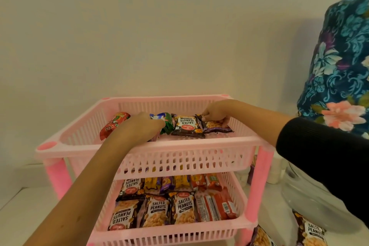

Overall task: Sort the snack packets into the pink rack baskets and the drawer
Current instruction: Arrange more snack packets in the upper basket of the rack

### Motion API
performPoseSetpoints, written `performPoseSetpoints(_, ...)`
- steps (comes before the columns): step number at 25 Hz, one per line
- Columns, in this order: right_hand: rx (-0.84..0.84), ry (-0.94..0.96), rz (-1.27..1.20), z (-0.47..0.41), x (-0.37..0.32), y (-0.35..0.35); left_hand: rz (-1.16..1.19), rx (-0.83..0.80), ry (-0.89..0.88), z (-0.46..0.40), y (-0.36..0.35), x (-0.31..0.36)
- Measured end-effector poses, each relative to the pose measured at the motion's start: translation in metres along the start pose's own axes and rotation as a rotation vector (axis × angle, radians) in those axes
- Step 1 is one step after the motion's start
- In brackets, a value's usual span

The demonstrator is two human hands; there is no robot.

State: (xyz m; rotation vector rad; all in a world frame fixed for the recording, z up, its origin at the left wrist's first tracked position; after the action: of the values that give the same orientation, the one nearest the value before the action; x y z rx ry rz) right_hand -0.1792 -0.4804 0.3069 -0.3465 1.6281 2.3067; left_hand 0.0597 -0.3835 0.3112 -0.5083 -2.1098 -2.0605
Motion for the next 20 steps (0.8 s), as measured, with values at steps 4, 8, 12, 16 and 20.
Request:
performPoseSetpoints(4, 0.038, 0.05, 0.047, 0.0, 0.003, -0.001, 0.103, -0.021, 0.076, -0.007, 0.014, -0.018)
performPoseSetpoints(8, 0.063, 0.072, 0.052, 0.0, 0.007, 0.002, -0.026, -0.136, 0.192, -0.008, 0.044, -0.057)
performPoseSetpoints(12, 0.075, 0.066, 0.062, -0.005, 0.007, 0.003, -0.383, -0.202, 0.267, -0.01, 0.051, -0.075)
performPoseSetpoints(16, 0.086, 0.059, 0.055, -0.005, 0.007, 0.004, -0.584, -0.224, 0.304, -0.011, 0.046, -0.075)
performPoseSetpoints(20, 0.083, 0.059, 0.033, -0.006, 0.006, 0.005, -0.694, -0.217, 0.308, -0.013, 0.046, -0.078)
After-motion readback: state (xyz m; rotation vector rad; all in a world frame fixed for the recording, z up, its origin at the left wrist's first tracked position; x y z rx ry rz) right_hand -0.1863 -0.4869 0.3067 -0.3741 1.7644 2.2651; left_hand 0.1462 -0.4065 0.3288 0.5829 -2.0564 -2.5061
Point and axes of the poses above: each hand's wrist, its own z-axis away from the middle knuckle, its own y-axis out of the back of the hand, x = y × z, the point moved 1 cm from there along -z, towards the middle knuckle, and after that the axes turned 14 degrees about -z, right-handed, at the moved point
